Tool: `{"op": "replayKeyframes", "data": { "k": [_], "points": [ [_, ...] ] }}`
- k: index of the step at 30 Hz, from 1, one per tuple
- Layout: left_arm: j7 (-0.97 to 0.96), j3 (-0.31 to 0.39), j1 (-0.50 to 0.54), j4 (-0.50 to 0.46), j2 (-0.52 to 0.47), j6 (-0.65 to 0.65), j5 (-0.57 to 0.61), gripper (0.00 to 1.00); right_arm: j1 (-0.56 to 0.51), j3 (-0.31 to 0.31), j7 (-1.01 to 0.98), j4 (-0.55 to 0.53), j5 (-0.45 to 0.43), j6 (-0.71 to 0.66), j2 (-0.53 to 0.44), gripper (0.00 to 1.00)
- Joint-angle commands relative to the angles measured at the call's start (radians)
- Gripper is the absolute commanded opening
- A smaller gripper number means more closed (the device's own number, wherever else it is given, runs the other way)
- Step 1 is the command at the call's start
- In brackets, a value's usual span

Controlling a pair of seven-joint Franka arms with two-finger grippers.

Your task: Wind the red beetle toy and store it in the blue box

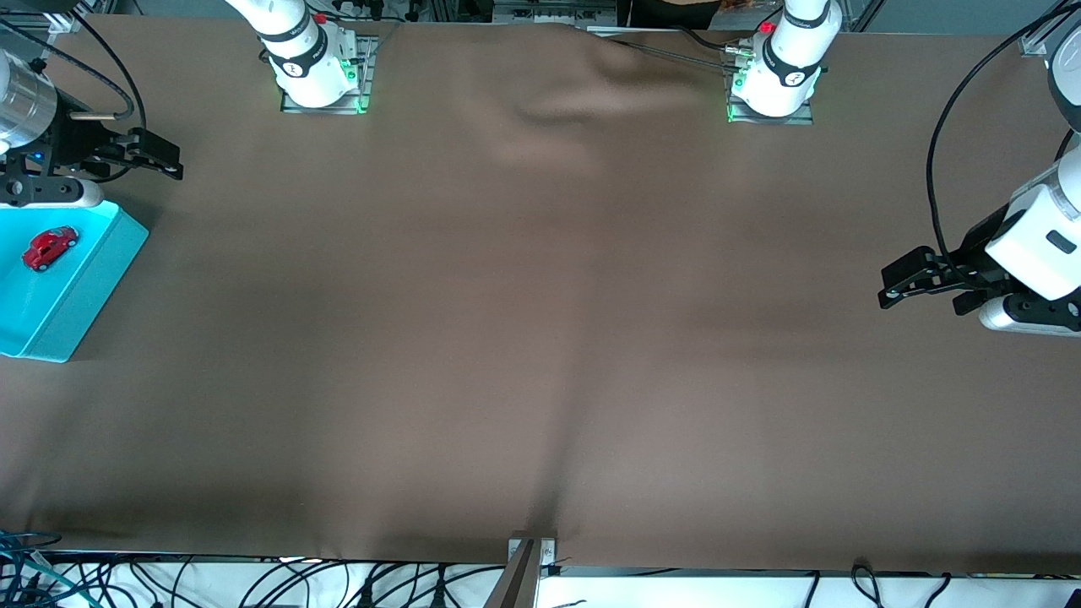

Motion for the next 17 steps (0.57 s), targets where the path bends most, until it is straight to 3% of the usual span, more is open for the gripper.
{"op": "replayKeyframes", "data": {
  "k": [1,17],
  "points": [
    [0.018,-0.002,0.0,-0.002,-0.008,-0.013,0.011,1.0,-0.001,0.006,-0.003,-0.001,-0.019,0.009,-0.004,1.0],
    [0.018,-0.002,0.0,-0.003,-0.008,-0.013,0.011,1.0,-0.002,0.004,-0.011,0.012,-0.017,-0.002,-0.002,1.0]
  ]
}}
